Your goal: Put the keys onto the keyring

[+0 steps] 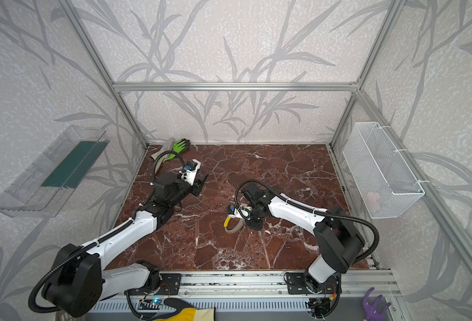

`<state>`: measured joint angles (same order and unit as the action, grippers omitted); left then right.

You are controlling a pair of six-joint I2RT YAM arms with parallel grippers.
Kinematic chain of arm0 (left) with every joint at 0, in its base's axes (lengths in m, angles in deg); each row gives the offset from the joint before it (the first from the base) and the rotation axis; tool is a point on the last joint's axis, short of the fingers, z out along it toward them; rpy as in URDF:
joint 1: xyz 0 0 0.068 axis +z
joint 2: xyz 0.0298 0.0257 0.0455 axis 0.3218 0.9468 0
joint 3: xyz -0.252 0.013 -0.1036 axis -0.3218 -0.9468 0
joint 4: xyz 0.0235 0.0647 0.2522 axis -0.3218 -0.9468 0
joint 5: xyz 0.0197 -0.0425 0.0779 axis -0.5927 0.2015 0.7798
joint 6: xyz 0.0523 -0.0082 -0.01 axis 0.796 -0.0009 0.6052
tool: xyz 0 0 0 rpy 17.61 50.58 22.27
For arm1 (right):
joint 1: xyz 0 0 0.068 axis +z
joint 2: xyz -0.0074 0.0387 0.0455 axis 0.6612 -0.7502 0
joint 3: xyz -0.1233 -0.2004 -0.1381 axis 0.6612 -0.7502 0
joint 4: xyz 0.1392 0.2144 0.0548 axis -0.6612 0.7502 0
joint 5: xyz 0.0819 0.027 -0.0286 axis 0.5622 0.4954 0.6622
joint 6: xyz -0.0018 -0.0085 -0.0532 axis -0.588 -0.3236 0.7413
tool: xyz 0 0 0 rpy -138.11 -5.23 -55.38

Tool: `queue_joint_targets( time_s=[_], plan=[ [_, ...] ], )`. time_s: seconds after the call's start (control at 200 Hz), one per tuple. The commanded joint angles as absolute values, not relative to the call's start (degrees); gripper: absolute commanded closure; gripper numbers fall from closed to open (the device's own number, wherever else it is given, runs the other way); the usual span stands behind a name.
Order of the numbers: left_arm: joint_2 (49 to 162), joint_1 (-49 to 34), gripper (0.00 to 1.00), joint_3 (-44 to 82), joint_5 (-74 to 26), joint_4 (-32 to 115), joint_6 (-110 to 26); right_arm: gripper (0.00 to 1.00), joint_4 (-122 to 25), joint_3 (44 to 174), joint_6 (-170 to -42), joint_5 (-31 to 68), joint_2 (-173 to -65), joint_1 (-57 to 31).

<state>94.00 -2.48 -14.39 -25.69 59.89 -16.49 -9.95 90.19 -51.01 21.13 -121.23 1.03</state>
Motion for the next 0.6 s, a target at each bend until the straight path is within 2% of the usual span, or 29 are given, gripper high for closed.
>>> queue_joint_targets(
  time_s=[0.0,0.11,0.185,0.205,0.26,0.325,0.45,0.475,0.51,0.565,0.595],
  plan=[
    [95.4,-2.7,0.53,-11.5,-26.5,61.6,-16.6,1.0,-5.5,88.0,-48.7,17.2,-120.4,1.0],
    [96.3,-2.7,0.52,-10.9,-26.1,61.2,-16.5,1.0,-3.9,86.6,-48.5,14.9,-121.7,0.6],
    [96.2,-2.6,0.52,-11.0,-25.0,61.1,-16.7,0.91,-4.2,85.5,-48.6,13.8,-121.6,0.3],
    [96.1,-2.7,0.52,-11.2,-24.4,61.1,-16.8,0.87,-4.4,85.2,-48.8,13.4,-121.4,0.3],
    [95.3,-2.6,0.52,-11.6,-22.1,60.7,-17.4,0.67,-4.4,84.7,-49.3,13.0,-120.6,0.0],
    [93.9,-2.6,0.51,-12.6,-19.1,60.2,-17.5,0.56,-4.2,84.0,-50.0,12.8,-118.8,-0.4],
    [89.0,-2.4,0.42,-15.4,-10.5,57.4,-18.5,0.13,-3.7,82.2,-52.9,10.6,-112.1,-2.0],
    [87.8,-2.3,0.4,-16.2,-8.5,56.9,-18.7,0.01,-4.2,81.8,-53.6,10.3,-110.1,-3.1],
    [86.1,-2.2,0.32,-17.4,-5.7,56.2,-19.1,0.01,-5.2,80.9,-54.6,10.7,-106.8,-4.6],
    [83.4,-1.7,0.27,-19.5,-0.4,55.3,-20.6,0.01,-9.8,78.9,-56.9,11.4,-101.2,-8.2],
    [81.8,-1.3,0.2,-20.9,2.4,55.3,-21.8,0.01,-14.6,76.9,-58.9,11.7,-97.7,-10.6]
  ],
)
